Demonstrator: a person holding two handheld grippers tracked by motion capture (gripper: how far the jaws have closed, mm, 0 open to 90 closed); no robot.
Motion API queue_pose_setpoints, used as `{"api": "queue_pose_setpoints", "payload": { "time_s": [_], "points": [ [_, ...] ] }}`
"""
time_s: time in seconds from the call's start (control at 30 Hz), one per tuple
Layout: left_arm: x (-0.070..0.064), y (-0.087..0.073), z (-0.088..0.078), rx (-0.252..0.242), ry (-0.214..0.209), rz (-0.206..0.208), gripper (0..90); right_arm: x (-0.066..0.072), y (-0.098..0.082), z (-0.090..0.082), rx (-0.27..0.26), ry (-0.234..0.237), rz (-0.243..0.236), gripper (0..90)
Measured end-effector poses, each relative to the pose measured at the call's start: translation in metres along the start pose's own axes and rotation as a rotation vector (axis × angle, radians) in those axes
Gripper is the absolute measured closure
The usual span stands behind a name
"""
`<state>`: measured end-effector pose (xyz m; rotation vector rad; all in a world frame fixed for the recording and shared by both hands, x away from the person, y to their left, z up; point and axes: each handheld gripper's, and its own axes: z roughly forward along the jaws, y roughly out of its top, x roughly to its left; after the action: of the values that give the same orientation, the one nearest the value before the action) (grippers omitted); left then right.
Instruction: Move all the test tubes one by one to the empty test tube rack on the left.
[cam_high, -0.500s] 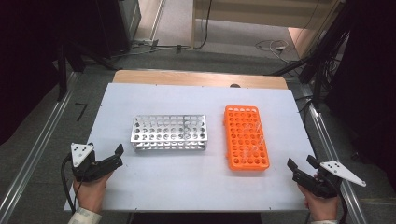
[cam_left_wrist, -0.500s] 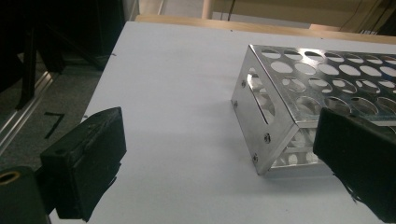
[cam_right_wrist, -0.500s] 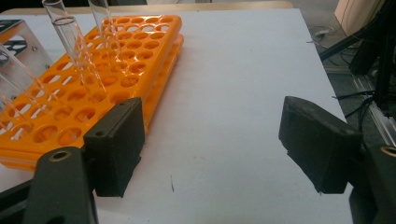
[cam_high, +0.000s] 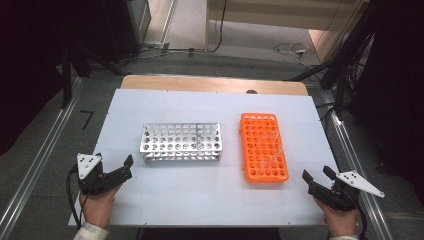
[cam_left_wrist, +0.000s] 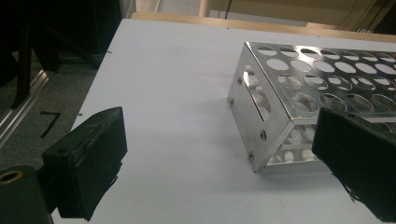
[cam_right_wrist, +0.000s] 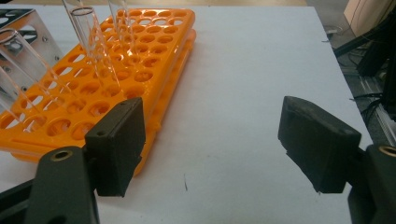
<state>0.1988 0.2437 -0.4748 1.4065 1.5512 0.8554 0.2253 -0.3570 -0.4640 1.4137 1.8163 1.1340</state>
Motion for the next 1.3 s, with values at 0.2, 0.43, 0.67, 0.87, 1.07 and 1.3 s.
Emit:
{"api": "queue_pose_setpoints", "payload": {
  "time_s": [0.2, 0.43, 0.67, 0.87, 1.07, 1.3],
  "points": [
    [0.0, 0.0, 0.0, 0.002, -0.003, 0.001, 3.5, 0.002, 0.001, 0.002, 0.006, 0.01, -0.001, 22.5],
    [0.0, -0.001, 0.001, 0.006, -0.005, 0.003, 3.5, 0.006, 0.002, 0.005, 0.003, 0.017, -0.008, 23.0],
    [0.0, -0.001, 0.001, 0.007, -0.005, 0.003, 3.6, 0.009, 0.004, 0.007, 0.004, 0.023, -0.013, 23.2],
    [-0.001, -0.001, 0.001, 0.009, -0.006, 0.002, 3.6, 0.011, 0.005, 0.01, 0.009, 0.025, -0.024, 23.5],
    [-0.001, -0.002, 0.002, 0.011, -0.005, 0.004, 3.7, 0.012, 0.005, 0.012, 0.01, 0.027, -0.023, 24.1],
    [-0.001, -0.002, 0.002, 0.015, -0.007, 0.006, 3.7, 0.017, 0.007, 0.016, 0.015, 0.039, -0.035, 25.2]
  ]
}}
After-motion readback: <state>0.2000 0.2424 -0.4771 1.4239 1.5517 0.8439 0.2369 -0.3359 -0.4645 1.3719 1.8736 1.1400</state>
